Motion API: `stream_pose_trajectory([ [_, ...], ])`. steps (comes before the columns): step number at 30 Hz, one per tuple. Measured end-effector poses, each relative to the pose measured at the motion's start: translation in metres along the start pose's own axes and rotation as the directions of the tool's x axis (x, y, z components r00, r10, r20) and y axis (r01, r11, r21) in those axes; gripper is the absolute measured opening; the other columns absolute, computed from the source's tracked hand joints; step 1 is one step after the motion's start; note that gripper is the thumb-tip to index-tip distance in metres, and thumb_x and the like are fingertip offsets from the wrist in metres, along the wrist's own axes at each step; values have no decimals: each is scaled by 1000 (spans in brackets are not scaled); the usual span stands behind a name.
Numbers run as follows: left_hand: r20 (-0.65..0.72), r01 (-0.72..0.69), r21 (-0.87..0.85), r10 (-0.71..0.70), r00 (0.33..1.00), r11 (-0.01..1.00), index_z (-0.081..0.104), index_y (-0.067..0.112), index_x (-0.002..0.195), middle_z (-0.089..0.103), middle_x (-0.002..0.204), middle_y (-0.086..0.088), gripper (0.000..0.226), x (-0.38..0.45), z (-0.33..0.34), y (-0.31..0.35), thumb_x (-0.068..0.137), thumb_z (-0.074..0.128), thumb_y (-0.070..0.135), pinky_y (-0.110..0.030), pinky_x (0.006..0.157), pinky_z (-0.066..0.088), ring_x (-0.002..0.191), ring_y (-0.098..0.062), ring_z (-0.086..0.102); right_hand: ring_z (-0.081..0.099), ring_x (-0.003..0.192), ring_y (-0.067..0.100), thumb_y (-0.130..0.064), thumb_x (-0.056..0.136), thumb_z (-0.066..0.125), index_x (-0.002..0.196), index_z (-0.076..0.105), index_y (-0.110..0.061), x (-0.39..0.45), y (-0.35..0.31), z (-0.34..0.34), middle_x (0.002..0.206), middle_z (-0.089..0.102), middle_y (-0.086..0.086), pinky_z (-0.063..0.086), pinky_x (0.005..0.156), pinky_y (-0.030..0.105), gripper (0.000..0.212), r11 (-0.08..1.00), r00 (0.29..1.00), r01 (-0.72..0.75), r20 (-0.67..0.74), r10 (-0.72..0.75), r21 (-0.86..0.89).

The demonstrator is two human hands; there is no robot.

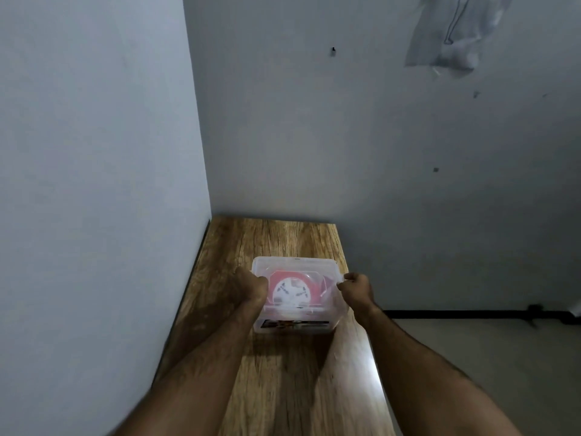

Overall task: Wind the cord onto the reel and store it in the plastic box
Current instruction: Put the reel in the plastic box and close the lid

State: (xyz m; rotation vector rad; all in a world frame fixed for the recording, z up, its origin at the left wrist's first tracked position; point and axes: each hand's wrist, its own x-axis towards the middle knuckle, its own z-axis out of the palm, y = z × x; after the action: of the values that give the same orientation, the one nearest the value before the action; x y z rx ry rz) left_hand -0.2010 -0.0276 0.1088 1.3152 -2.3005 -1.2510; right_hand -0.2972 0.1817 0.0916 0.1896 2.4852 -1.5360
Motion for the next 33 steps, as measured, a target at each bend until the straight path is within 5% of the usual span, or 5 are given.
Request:
stream_pose_trajectory([
  [16, 35, -15, 16, 15, 999, 1000, 47, 13, 146, 62, 135, -16, 58, -11, 13, -28, 96, 73, 27, -40, 96, 57, 120, -33, 66, 63, 110, 35, -13, 96, 66, 133, 50, -19, -3, 15, 3, 128, 57, 12, 61, 82, 56, 41, 984, 988, -132, 98, 121, 117],
  [22, 11, -354, 578, 427, 904, 735, 41, 13, 150, 45, 154, -14, 76, -12, 28, -17, 88, 77, 39, -39, 113, 39, 140, -29, 44, 64, 98, 28, -14, 96, 66, 133, 49, -23, -3, 15, -5, 124, 56, 8, 63, 72, 52, 41, 963, 971, -189, 181, 154, 192],
  [28, 445, -698, 469, 538, 716, 541, 16, 13, 166, 15, 174, -10, 85, 1, 50, -21, 102, 27, 69, -48, 128, 9, 161, -28, 12, 61, 103, 33, -23, 98, 64, 133, 48, -14, 1, 21, -9, 129, 57, 14, 58, 68, 46, 40, 912, 919, -335, 297, 260, 236],
  [31, 489, -736, 507, 553, 674, 449, 9, 14, 167, 4, 175, -10, 125, 2, 55, -30, 70, -29, 85, -49, 128, -3, 162, -28, 3, 63, 105, 36, -24, 101, 58, 129, 55, -11, 3, 22, -14, 122, 62, 16, 58, 69, 46, 31, 892, 880, -390, 380, 286, 230],
  [33, 486, -741, 519, 566, 666, 426, 7, 14, 167, 2, 175, -11, 127, 1, 56, -33, 68, -33, 84, -50, 128, -4, 162, -29, 1, 65, 105, 36, -24, 101, 57, 126, 57, -10, 5, 21, -16, 120, 64, 17, 59, 72, 47, 29, 882, 861, -414, 412, 298, 226],
])
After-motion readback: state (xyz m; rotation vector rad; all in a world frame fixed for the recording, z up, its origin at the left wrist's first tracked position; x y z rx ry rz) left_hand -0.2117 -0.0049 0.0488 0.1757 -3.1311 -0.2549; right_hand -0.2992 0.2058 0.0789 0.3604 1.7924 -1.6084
